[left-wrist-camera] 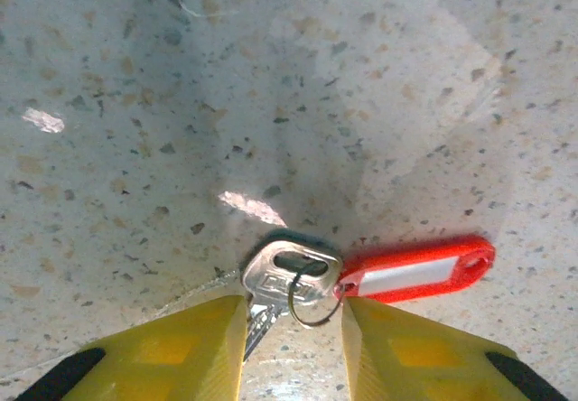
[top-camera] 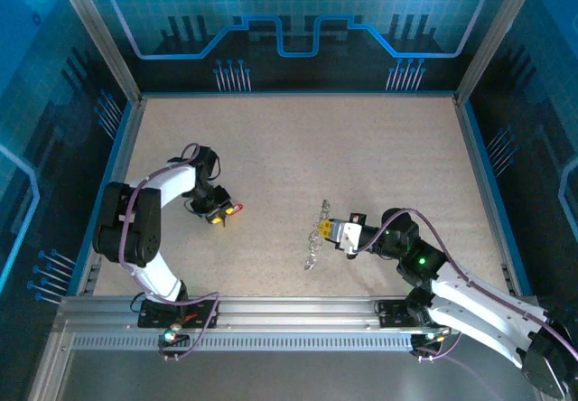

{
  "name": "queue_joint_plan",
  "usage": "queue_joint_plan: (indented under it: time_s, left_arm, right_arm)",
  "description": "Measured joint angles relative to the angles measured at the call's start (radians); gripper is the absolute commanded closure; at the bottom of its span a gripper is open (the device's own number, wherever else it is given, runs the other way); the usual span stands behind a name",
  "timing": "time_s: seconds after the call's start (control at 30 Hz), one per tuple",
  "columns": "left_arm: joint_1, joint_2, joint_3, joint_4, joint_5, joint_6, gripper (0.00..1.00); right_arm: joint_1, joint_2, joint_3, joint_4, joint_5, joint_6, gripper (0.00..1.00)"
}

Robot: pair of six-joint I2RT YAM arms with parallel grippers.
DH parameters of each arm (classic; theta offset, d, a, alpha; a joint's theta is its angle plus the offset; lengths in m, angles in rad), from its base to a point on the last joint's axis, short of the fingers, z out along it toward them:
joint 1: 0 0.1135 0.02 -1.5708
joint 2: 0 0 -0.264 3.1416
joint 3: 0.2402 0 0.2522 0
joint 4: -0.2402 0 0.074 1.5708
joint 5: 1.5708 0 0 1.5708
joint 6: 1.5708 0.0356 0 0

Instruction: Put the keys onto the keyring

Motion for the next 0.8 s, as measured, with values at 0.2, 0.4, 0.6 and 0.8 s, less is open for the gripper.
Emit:
queue_joint_plan:
  time_s: [0.2, 0.4, 0.6, 0.8]
  left_arm:
    - [-0.013, -0.035, 0.002, 0.0, -0.015, -0.022, 0.63]
    - [-0.025, -0.037, 0.004, 0.008, -0.018, -0.055, 0.66]
    - [-0.025, -0.024, 0.004, 0.042, -0.017, -0.073, 0.66]
    - [-0.03, -0.006, 0.004, 0.053, -0.017, -0.088, 0.65]
  right_arm:
    - [0.0, 0.005, 0.0, 0.0, 0.0, -0.003, 1.0]
    - [0.0, 0.005, 0.0, 0.0, 0.0, -0.003, 1.0]
    - [0.0, 0.003, 0.0, -0.001, 0.0, -0.003, 1.0]
    - [0.0, -0.004, 0.0, -0.001, 0.0, -0.003, 1.0]
